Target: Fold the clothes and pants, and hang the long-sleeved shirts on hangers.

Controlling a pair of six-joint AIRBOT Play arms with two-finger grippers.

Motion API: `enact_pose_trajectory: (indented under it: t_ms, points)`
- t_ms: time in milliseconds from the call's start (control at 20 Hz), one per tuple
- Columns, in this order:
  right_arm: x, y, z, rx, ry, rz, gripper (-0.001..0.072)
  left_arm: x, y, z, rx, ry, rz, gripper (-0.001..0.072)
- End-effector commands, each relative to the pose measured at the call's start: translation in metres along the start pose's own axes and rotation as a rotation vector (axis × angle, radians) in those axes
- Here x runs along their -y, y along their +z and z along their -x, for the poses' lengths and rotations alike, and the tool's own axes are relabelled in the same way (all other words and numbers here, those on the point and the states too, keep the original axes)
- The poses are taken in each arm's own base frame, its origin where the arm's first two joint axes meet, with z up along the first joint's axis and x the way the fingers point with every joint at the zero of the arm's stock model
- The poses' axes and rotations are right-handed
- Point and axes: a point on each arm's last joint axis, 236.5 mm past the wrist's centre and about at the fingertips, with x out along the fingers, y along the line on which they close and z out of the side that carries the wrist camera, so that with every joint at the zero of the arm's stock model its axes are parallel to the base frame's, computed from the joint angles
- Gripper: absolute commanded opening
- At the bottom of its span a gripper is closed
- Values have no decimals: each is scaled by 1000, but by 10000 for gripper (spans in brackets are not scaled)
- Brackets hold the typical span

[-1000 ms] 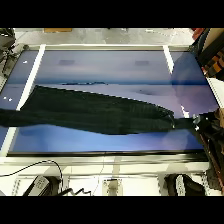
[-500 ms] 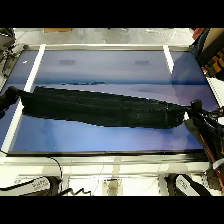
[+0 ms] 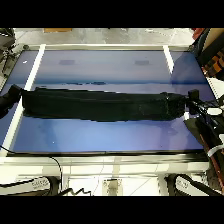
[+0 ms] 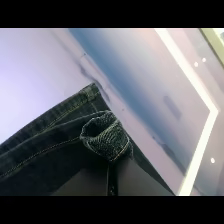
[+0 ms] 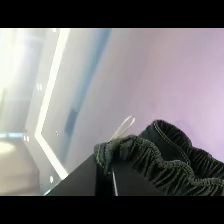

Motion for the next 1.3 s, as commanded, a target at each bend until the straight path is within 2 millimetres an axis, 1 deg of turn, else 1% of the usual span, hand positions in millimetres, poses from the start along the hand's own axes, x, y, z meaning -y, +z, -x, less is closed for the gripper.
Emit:
enact_pose_trajectory:
  t_ms: [0, 50, 100, 200, 300, 350, 400, 450, 500, 600, 650, 700, 800, 900, 1000, 1100, 1150, 1250]
  points:
    - [-7, 3, -14, 35, 5, 18, 398, 0, 2, 0, 7, 2, 2, 278]
    - [-6, -2, -17, 9, -1, 28, 648, 3, 1, 2, 2, -6, 0, 720]
    - [-7, -4, -17, -4, -3, 54, 682, 6, 4, 6, 2, -16, -3, 709]
    - [-12, -7, -15, -28, -5, 138, 682, 12, 20, 20, 41, -27, -9, 709]
    - [-16, -16, -13, -93, -13, 238, 682, 14, 42, 40, 93, -32, -19, 708]
    - [-17, -21, -11, -123, -20, 279, 682, 13, 50, 52, 100, -30, -47, 707]
    - [-18, -24, -9, -152, -29, 319, 682, 9, 52, 63, 88, -22, -85, 706]
    - [-19, -27, -8, -173, -33, 348, 682, 0, 47, 73, 39, -11, -117, 695]
    - [-20, -29, -7, -186, -32, 376, 682, -16, 33, 81, -40, 19, -132, 694]
    - [-20, -31, -6, -199, -30, 407, 682, -71, -4, 97, -220, 161, -80, 695]
    - [-19, -33, -6, -206, -32, 410, 682, -94, -21, 102, -271, 218, 3, 697]
    - [-18, -33, -5, -211, -33, 410, 682, -104, -37, 103, -309, 227, 60, 698]
    - [-16, -39, -4, -237, -36, 421, 682, -112, -63, 95, -363, 219, 125, 699]
    - [-10, -55, 1, -314, -44, 459, 683, -107, -80, 76, -398, 190, 178, 700]
    - [-8, -70, 9, -400, -47, 478, 683, -101, -95, 52, -413, 158, 254, 699]
    - [-15, -77, 17, -453, -37, 489, 683, -99, -104, 29, -398, 151, 292, 699]
    - [-21, -78, 20, -472, -28, 496, 683, -98, -106, 20, -382, 144, 280, 698]
    - [-41, -80, 27, -495, 10, 546, 683, -94, -104, 2, -329, 130, 233, 698]
